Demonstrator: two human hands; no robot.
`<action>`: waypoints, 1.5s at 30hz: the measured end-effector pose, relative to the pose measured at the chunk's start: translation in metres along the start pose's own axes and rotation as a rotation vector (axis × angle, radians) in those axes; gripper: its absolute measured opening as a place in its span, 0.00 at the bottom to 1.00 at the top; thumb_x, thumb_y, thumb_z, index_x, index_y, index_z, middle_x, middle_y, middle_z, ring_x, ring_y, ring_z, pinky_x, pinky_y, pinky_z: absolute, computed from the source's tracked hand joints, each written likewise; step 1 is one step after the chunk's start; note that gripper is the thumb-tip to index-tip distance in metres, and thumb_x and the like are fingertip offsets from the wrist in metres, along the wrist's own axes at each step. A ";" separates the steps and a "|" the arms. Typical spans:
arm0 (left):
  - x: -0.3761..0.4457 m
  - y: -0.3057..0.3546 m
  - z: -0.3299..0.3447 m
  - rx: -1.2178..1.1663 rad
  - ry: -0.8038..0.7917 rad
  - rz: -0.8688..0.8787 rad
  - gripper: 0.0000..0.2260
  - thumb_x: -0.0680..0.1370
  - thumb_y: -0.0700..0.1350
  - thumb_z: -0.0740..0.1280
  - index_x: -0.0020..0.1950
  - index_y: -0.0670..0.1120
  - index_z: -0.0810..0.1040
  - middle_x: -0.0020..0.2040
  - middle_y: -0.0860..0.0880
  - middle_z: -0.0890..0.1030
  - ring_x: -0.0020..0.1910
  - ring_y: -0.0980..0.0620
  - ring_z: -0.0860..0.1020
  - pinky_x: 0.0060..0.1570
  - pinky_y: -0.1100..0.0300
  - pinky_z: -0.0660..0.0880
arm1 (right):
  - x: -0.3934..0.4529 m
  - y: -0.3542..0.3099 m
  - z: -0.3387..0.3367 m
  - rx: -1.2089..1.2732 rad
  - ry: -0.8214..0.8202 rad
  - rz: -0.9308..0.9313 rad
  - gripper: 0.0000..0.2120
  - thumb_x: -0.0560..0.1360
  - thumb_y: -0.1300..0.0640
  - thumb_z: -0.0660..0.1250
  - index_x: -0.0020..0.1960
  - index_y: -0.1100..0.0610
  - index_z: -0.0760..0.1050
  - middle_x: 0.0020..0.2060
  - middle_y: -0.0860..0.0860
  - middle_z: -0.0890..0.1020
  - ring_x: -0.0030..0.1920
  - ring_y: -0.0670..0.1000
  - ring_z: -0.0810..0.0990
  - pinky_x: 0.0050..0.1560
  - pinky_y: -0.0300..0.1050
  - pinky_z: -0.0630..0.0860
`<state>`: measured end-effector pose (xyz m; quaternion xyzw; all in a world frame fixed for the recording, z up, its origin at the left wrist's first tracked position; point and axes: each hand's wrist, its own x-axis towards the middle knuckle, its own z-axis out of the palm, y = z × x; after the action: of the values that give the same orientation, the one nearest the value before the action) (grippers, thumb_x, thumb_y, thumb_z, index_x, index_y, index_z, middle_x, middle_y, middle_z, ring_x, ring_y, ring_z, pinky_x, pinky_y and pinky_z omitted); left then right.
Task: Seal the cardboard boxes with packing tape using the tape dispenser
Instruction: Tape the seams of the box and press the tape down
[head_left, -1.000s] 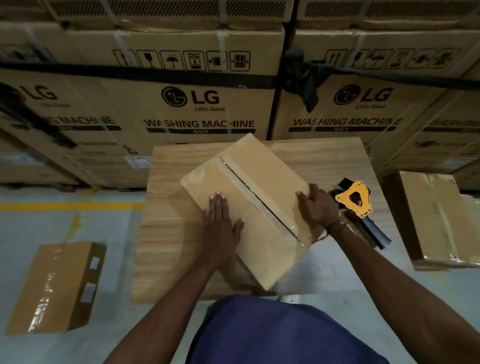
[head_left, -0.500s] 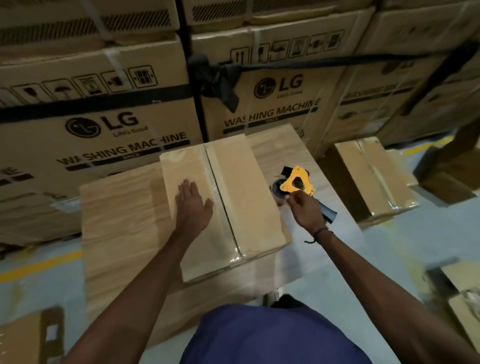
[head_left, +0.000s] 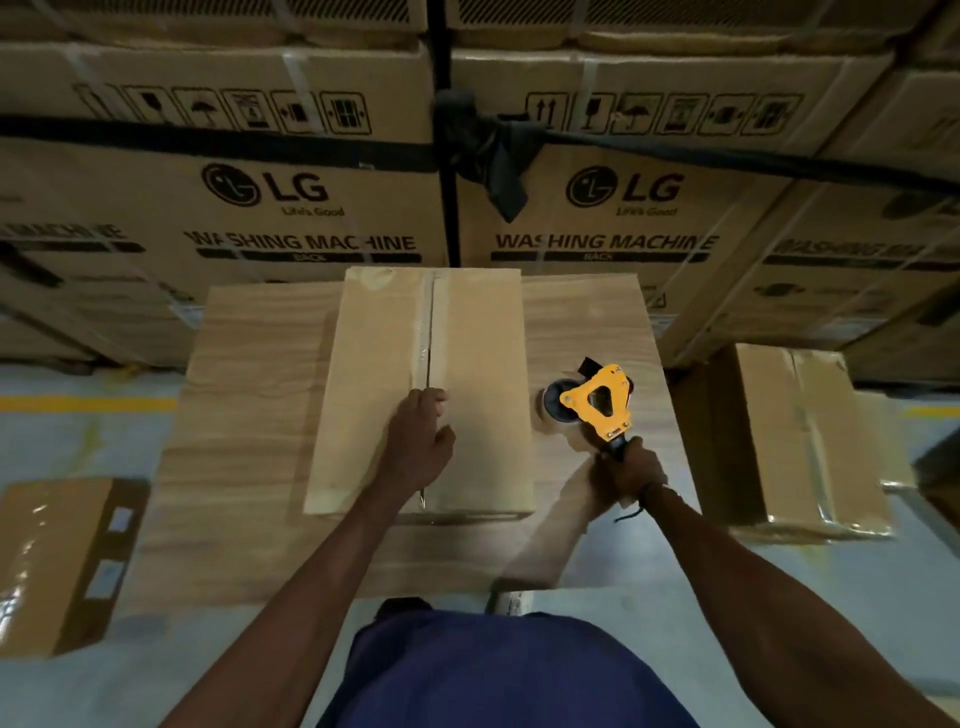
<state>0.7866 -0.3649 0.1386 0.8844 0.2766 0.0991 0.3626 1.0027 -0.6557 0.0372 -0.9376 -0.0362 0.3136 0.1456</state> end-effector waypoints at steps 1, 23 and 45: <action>-0.002 -0.001 0.002 0.054 0.002 0.012 0.21 0.70 0.40 0.67 0.63 0.43 0.77 0.54 0.45 0.78 0.52 0.42 0.79 0.53 0.47 0.76 | 0.001 -0.002 0.003 -0.015 -0.002 -0.012 0.23 0.80 0.45 0.67 0.64 0.61 0.67 0.59 0.65 0.80 0.60 0.69 0.79 0.61 0.64 0.76; 0.010 0.009 -0.021 -0.249 -0.171 -0.255 0.08 0.78 0.39 0.69 0.56 0.44 0.79 0.49 0.49 0.76 0.44 0.53 0.75 0.44 0.65 0.72 | -0.086 -0.102 -0.121 0.925 -0.694 -0.347 0.32 0.80 0.28 0.53 0.44 0.57 0.71 0.32 0.51 0.59 0.28 0.48 0.57 0.29 0.44 0.57; -0.055 -0.077 -0.165 -1.037 -0.197 -0.710 0.06 0.79 0.30 0.67 0.48 0.39 0.79 0.38 0.44 0.86 0.36 0.53 0.86 0.39 0.63 0.83 | -0.182 -0.247 -0.027 0.364 -1.016 -0.632 0.29 0.84 0.34 0.50 0.45 0.59 0.71 0.32 0.53 0.63 0.28 0.49 0.59 0.29 0.41 0.60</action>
<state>0.6469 -0.2542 0.2046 0.4532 0.4345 0.0118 0.7782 0.8789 -0.4558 0.2363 -0.5754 -0.3225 0.6634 0.3533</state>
